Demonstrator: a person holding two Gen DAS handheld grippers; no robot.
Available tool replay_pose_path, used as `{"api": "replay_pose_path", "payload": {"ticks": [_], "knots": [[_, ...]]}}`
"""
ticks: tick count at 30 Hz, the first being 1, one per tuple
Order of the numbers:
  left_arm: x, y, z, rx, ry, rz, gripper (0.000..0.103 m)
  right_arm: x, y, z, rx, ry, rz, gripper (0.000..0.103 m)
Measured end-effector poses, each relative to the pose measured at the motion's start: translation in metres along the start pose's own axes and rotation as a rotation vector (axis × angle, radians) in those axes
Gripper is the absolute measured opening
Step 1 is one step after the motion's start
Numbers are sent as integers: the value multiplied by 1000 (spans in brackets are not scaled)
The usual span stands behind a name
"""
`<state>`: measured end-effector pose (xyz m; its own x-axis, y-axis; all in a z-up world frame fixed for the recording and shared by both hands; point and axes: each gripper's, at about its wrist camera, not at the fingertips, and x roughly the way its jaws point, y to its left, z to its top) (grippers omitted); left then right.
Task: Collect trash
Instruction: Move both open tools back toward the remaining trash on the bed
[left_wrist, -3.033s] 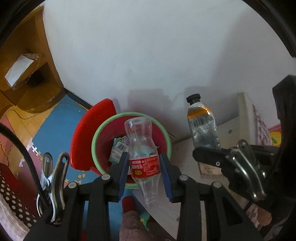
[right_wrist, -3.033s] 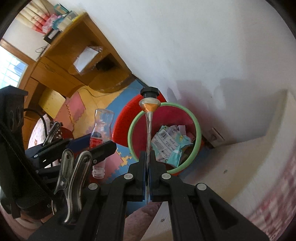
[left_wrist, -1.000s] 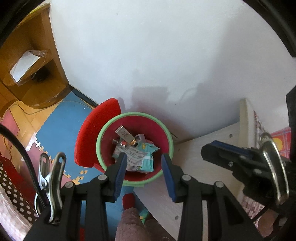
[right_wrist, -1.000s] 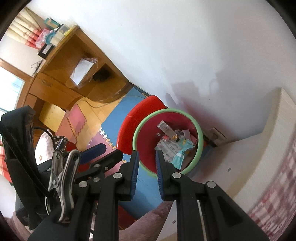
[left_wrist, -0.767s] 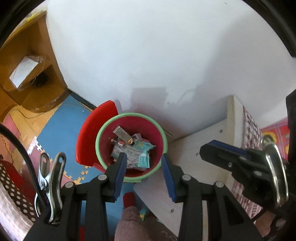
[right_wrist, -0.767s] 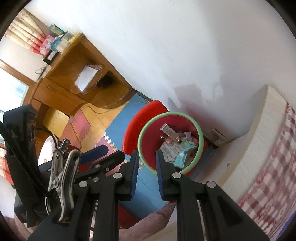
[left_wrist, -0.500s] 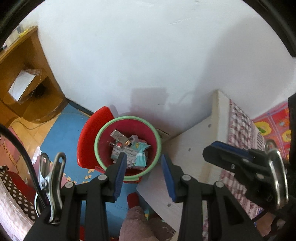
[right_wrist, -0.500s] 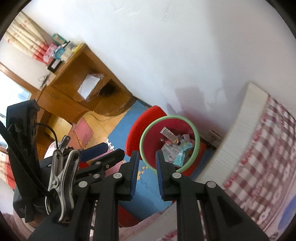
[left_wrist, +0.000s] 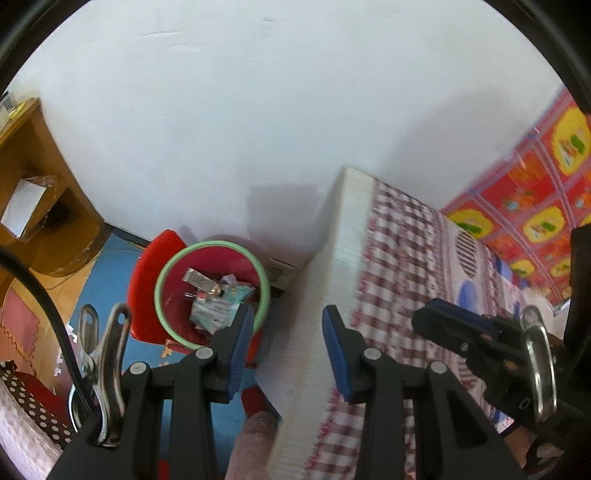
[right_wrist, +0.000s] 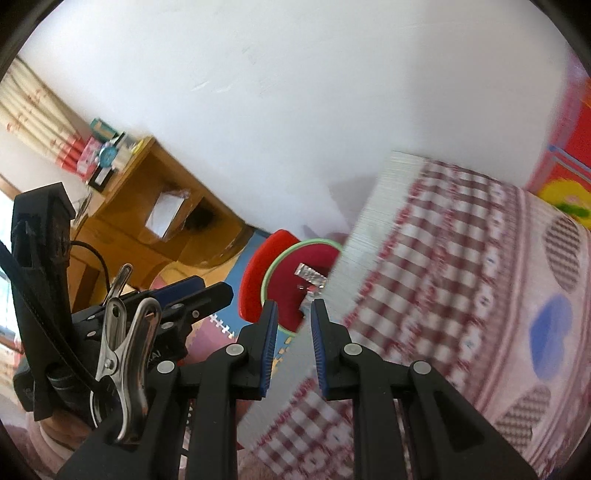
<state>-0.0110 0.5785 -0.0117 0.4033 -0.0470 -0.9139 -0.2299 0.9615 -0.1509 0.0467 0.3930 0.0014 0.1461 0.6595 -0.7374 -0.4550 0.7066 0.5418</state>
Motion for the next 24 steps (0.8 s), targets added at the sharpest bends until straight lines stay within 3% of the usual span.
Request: {"api": "replay_pose_path", "payload": {"ticks": [16,24], "knots": [[-34,-126,-55,158,-13,-53,40,-124,-72,-76,156,-156,-88,19],[-34,-192,-87,215,-8,-72,40,-181,-126,-136,235,-213,-129,19]]}}
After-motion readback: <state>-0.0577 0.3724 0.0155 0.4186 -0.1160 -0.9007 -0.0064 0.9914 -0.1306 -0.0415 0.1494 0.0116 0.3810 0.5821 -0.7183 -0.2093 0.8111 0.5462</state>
